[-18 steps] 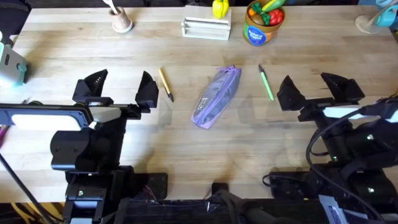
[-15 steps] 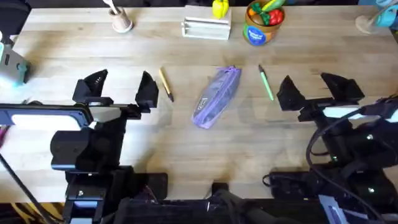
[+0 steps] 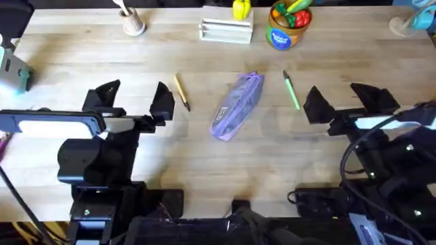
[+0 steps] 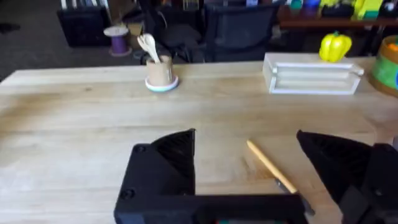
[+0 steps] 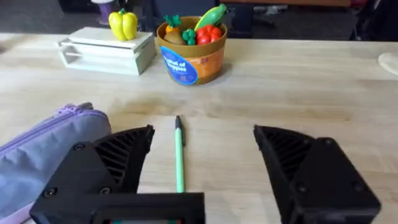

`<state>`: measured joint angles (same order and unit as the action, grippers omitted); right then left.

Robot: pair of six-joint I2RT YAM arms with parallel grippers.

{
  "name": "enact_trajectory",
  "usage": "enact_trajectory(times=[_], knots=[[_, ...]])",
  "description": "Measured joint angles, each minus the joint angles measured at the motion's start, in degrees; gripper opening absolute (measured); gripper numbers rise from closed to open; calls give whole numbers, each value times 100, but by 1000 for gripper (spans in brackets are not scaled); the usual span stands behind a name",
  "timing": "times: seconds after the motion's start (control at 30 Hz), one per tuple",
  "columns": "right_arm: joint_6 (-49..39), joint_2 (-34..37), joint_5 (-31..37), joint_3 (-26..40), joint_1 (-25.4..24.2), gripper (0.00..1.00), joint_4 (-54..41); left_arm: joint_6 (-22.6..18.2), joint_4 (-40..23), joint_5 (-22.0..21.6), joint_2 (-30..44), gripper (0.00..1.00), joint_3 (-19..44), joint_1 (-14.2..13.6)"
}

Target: Unzip the bag, pick up the pens from the table one at a time and place them inside, then zip the bag closed.

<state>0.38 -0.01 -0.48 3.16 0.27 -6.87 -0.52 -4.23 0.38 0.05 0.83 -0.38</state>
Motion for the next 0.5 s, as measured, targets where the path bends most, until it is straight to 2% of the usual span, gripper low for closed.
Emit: enact_trajectory(times=[0.1, 0.2, 0.33, 0.5], knots=[[0, 83, -44, 395, 0, 996, -901, -22, -789, 0, 41, 991, 330, 0], [2, 424, -65, 964, 0, 996, -1643, -148, -1788, 2, 322, 991, 1166, 0], [0, 1211, -172, 2183, 4, 996, -2399, -419, -2930, 2, 1052, 992, 2510, 0], [-74, 2486, -301, 3905, 4, 996, -3451, -735, -3803, 2, 2294, 992, 4013, 0]])
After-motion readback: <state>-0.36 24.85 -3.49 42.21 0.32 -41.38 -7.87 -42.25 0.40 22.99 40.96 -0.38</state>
